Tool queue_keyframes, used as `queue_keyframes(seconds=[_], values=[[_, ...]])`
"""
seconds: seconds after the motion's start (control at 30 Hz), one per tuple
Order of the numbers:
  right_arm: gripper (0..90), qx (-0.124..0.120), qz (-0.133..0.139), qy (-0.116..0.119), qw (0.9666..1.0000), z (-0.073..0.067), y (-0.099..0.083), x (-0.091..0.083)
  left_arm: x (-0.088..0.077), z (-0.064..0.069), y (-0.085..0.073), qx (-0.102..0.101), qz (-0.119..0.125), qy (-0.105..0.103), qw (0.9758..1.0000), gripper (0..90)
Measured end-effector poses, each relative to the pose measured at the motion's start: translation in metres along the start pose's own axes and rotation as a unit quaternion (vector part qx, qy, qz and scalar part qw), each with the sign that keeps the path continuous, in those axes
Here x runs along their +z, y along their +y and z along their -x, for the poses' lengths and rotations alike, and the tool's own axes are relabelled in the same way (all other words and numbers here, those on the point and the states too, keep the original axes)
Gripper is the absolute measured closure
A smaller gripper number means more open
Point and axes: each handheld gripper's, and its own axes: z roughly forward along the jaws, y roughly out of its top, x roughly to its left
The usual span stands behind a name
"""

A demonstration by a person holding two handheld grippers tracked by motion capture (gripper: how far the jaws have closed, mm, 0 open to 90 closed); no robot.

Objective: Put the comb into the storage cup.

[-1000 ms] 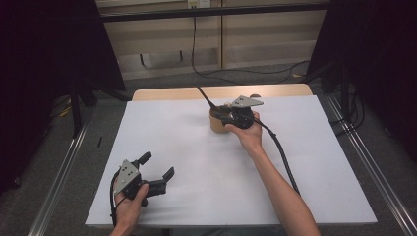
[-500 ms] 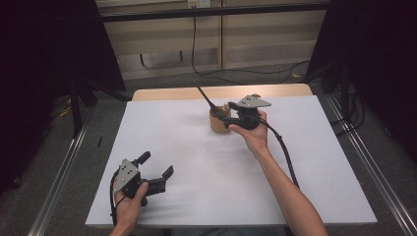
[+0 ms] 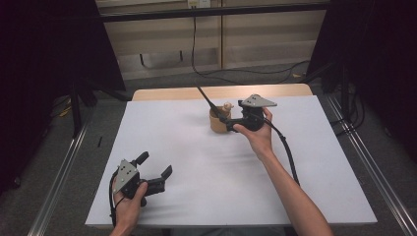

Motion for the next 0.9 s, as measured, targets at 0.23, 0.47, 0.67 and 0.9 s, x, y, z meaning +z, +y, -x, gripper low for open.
queue_keyframes(seconds=[0.23,0.47,0.67,0.9], values=[[0.8,-0.001,0.019,-0.015,0.9997,0.002,0.000,-0.009,-0.001,0.001,0.001,0.007,-0.001,-0.001,1.0000,2.5],[0.0,-0.008,0.025,-0.046,0.9986,-0.002,-0.005,-0.019,-0.002,0.004,0.001,0.004,-0.002,-0.003,1.0000,2.2],[1.5,-0.010,0.025,-0.070,0.9972,-0.001,-0.008,-0.030,-0.002,0.003,0.001,0.011,-0.003,-0.003,0.9999,2.2],[0.0,-0.011,0.030,-0.077,0.9965,0.000,-0.009,-0.042,-0.002,0.002,0.001,0.007,-0.004,0.002,1.0000,2.2]])
